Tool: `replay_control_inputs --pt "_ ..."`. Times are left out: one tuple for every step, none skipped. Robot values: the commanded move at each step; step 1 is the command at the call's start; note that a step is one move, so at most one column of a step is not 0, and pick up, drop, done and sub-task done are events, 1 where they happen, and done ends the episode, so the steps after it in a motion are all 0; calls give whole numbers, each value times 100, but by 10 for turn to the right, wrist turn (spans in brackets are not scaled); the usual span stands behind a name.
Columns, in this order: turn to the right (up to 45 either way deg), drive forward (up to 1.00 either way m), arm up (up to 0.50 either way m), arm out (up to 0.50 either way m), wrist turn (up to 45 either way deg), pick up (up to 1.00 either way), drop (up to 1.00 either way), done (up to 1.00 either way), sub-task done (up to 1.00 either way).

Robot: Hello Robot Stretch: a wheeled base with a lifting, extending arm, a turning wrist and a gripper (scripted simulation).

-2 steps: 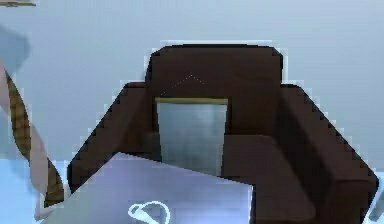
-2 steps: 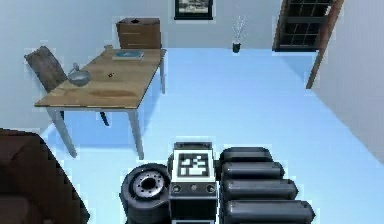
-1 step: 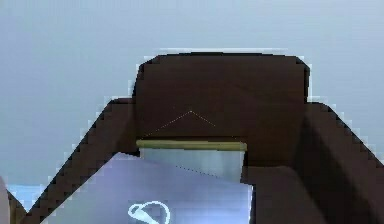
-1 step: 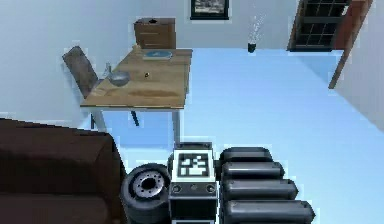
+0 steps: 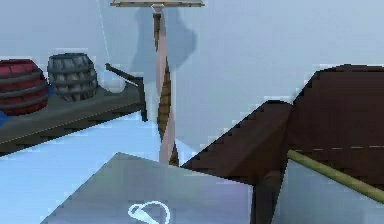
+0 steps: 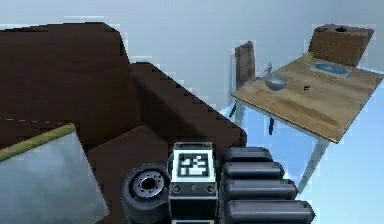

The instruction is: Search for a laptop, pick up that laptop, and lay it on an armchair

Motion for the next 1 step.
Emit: replay_control_inputs --pt "-240 0 0 0 0 0 0 0 0"
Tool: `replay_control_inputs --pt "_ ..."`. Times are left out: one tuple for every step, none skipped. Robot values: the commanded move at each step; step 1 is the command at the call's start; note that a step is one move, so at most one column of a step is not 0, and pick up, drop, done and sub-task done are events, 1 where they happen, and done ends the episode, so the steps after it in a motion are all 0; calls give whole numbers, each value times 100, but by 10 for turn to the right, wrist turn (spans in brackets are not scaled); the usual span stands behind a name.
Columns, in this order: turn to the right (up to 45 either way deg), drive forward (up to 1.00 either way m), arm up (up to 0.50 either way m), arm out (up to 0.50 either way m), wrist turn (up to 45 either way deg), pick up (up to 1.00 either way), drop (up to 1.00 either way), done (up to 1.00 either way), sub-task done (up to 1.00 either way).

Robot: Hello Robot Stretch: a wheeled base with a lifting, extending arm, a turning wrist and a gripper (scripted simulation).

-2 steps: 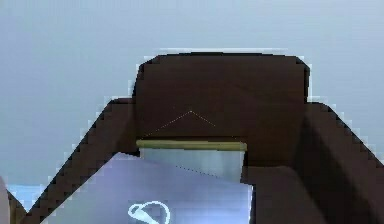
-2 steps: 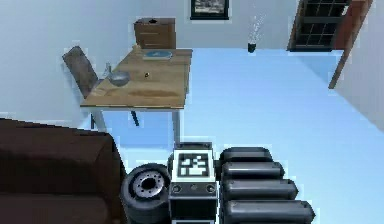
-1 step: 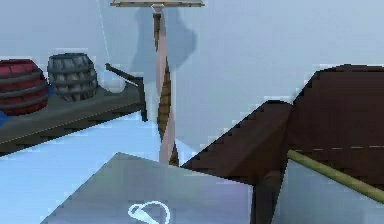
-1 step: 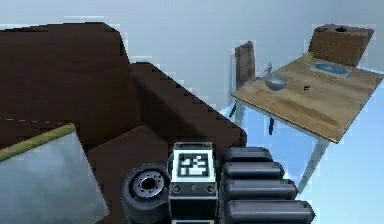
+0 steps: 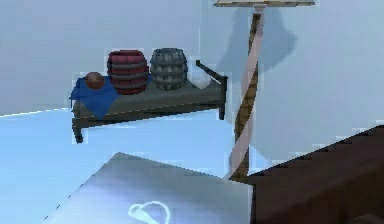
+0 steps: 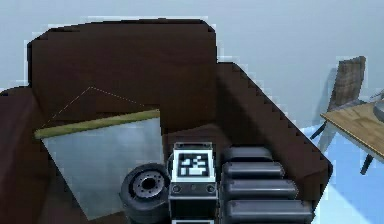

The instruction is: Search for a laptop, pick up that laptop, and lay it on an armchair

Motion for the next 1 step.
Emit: replay_control_inputs --pt "0 0 0 34 0 0 0 0 0"
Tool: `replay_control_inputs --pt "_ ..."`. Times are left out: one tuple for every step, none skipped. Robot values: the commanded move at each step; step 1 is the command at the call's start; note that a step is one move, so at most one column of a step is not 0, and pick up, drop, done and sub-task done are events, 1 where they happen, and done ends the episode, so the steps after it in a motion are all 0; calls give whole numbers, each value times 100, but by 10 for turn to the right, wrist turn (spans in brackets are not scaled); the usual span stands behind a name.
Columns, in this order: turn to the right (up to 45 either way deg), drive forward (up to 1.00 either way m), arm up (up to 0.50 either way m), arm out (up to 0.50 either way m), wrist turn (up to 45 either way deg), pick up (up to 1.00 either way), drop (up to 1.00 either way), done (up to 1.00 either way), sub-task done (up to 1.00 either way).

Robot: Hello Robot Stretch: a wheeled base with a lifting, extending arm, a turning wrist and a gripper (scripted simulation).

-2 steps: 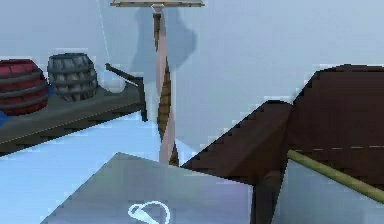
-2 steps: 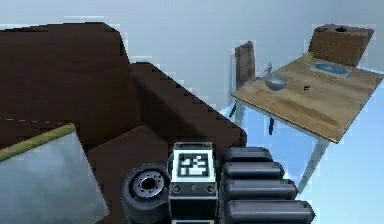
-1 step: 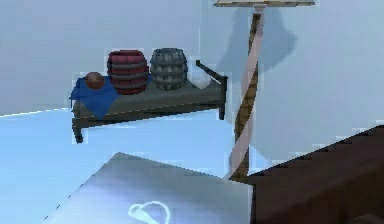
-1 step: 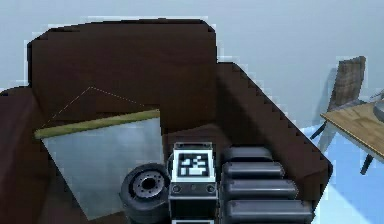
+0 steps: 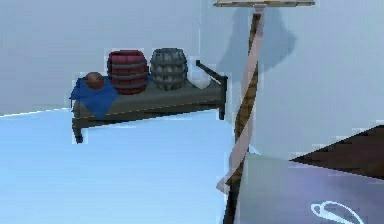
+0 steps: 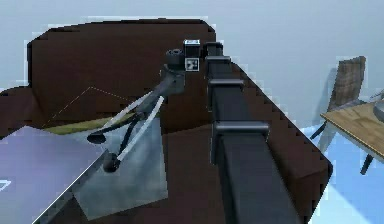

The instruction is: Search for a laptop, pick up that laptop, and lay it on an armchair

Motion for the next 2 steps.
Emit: replay_control_inputs --pt "0 0 0 0 450 0 0 0 0" --pt "0 0 0 0 450 0 0 0 0"
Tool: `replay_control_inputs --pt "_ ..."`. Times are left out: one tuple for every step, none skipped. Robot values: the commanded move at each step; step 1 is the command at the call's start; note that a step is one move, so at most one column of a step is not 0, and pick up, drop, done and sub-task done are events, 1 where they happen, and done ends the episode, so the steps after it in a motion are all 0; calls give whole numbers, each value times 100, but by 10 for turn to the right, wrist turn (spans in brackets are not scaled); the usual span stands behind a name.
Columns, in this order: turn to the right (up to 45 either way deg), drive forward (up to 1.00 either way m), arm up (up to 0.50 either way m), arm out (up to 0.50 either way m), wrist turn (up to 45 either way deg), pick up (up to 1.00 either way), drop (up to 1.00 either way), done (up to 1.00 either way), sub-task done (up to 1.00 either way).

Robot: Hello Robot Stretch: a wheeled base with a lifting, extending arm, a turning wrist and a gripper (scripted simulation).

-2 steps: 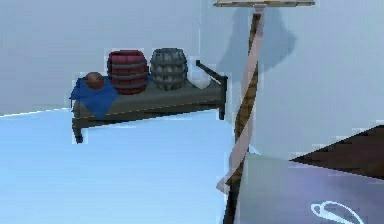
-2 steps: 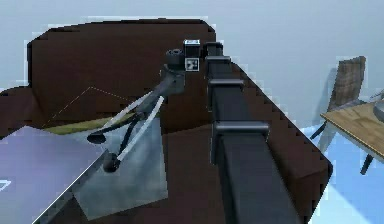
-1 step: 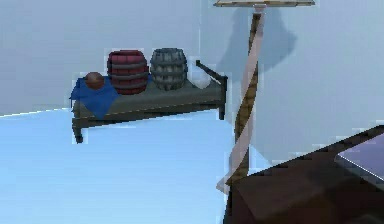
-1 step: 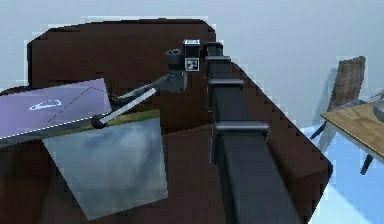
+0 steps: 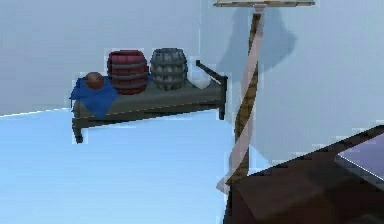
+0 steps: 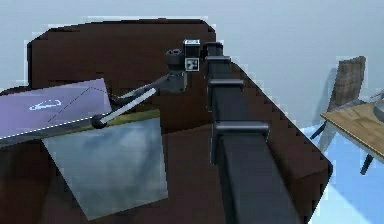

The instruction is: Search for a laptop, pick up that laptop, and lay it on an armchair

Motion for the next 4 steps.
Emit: replay_control_inputs --pt "0 0 0 0 450 0 0 0 0" --pt "0 0 0 0 0 0 100 0 0" --pt "0 0 0 -10 0 0 0 0 0" --pt "0 0 0 0 0 0 0 100 0"
